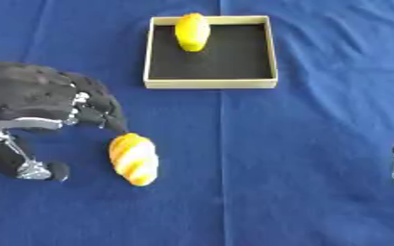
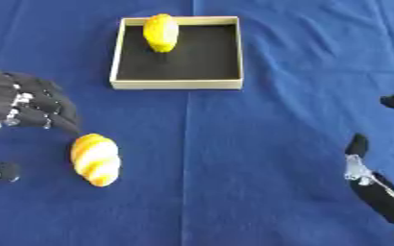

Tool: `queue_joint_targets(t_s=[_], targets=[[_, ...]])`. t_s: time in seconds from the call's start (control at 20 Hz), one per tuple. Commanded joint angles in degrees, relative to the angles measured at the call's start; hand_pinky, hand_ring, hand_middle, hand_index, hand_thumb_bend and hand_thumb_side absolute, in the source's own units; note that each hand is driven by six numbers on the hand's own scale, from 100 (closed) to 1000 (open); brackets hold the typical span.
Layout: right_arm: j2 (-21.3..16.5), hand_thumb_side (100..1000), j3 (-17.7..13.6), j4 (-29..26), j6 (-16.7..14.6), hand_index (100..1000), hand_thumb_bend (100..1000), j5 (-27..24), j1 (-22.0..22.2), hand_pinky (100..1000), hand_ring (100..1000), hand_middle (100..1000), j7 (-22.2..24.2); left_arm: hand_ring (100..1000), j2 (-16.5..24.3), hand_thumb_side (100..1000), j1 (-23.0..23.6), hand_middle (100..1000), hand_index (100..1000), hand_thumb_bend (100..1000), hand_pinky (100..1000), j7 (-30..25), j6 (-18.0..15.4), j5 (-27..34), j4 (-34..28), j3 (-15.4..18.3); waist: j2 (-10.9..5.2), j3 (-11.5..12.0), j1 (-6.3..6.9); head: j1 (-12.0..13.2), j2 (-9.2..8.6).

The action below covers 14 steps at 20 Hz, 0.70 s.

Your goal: Pick up objects on the table and place them in the box.

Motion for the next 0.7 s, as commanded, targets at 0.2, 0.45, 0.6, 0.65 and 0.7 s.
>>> queue_joint_targets(t_s=[0.2,0.45,0.6,0.65,0.7], targets=[[-0.4,303,0.0,-0.9,-1.6,902,100,-1.2,-0.3,789,969,738,-2.4,919,-1.5,100,-1.1,853,933,375,960,-7.1,-7.5,-0.2,3.0,-1.3,-0.99,-0.2,0.13,0.2,-0.14],[-0.1,325,0.3,-0.9,-1.1,904,100,-2.0,-0.5,789,976,736,-2.4,913,-4.1,100,-1.7,843,926,335,960,-7.1,-7.5,-0.7,5.9,-2.6,-0.89,-0.5,0.21,0.3,-0.10],[0.1,334,0.5,-0.9,-0.7,905,100,-2.4,-0.6,788,979,736,-2.4,904,-5.3,101,-1.9,830,914,304,958,-7.1,-7.8,-1.2,7.6,-3.4,-0.79,-0.7,0.23,0.4,-0.07],[0.3,336,0.6,-0.9,-0.6,905,100,-2.4,-0.6,788,980,736,-2.4,901,-5.5,100,-1.9,827,912,300,957,-7.1,-8.0,-1.2,7.9,-3.5,-0.74,-0.7,0.25,0.5,-0.06],[0.4,342,0.6,-0.9,-0.5,906,100,-2.6,-0.7,788,982,735,-2.4,890,-5.7,100,-1.9,812,900,281,952,-7.1,-8.1,-0.9,8.0,-3.6,-0.69,-0.7,0.26,0.4,-0.04]])
